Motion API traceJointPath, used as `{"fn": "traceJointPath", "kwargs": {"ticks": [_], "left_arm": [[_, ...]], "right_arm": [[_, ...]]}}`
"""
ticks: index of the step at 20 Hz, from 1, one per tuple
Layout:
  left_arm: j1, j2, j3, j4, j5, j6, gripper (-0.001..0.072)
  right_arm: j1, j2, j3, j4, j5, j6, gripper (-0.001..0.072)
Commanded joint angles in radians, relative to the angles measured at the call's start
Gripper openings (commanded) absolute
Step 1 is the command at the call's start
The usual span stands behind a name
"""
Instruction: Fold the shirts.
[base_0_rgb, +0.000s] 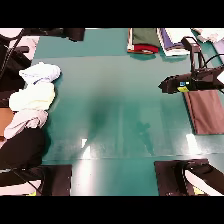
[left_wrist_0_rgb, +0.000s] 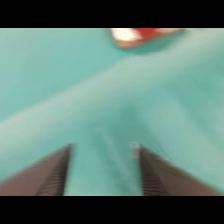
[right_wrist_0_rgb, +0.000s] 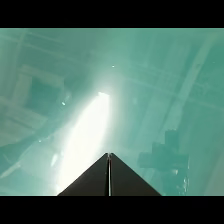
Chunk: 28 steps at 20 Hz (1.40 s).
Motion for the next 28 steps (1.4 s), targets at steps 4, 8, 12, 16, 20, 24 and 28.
{"fn": "traceJointPath", "kwargs": {"ticks": [4, 8, 12, 16, 20, 24, 28], "left_arm": [[0.272, -0.183, 0.000, 0.133, -0.053, -0.072, 0.0517], [0.394, -0.381, 0.000, 0.132, -0.080, -0.097, 0.0518], [0.449, -0.520, 0.000, 0.133, -0.065, -0.098, 0.0518], [0.466, -0.574, 0.000, 0.138, -0.052, -0.134, 0.0507], [0.466, -0.547, 0.037, 0.140, -0.074, -0.146, 0.0025], [0.448, -0.351, 0.126, 0.150, -0.021, -0.103, 0.0024], [0.371, -0.033, 0.126, 0.150, 0.001, 0.004, 0.0024]], "right_arm": [[0.000, 0.000, 0.001, 0.002, 0.003, 0.001, 0.0019], [0.000, 0.000, 0.001, 0.001, 0.002, 0.000, 0.0019], [0.000, 0.000, 0.001, 0.001, 0.004, 0.000, 0.0019], [0.000, 0.000, 0.001, 0.001, 0.002, 0.000, 0.0019], [0.000, 0.000, 0.010, 0.001, -0.020, 0.000, 0.0018], [0.000, -0.001, 0.156, -0.013, -0.009, 0.000, 0.0018], [0.000, -0.001, 0.355, -0.045, -0.026, 0.000, 0.0018]]}}
